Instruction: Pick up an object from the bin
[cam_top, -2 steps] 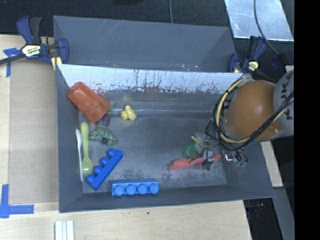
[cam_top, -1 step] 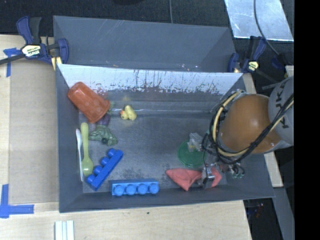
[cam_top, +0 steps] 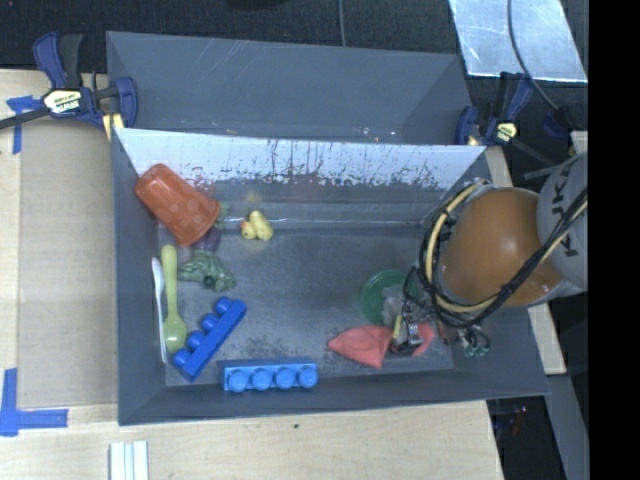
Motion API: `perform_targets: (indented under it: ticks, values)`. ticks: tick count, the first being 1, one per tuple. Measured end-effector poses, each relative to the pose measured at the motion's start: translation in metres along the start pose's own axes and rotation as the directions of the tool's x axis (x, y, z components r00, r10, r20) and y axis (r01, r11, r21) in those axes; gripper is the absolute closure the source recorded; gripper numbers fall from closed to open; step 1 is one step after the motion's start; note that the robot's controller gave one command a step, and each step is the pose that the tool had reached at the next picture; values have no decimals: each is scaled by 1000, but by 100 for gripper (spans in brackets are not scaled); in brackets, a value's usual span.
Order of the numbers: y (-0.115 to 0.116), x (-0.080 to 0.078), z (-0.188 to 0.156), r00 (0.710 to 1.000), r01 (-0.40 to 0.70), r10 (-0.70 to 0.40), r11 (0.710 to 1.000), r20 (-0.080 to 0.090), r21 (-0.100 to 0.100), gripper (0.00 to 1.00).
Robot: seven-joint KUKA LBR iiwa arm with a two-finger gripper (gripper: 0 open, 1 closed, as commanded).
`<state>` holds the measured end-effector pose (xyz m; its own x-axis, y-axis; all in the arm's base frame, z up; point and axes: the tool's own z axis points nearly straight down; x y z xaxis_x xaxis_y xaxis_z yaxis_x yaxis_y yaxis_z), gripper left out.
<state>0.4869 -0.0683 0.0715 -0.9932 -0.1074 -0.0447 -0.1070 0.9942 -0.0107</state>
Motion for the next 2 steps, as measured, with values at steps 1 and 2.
perform_targets:
  ticks: [1,2]
  values:
    - [0,0,0,1000,-1,1,1000,0,0,100]
    - [10,-3,0,989,146,-146,989,3,4,100]
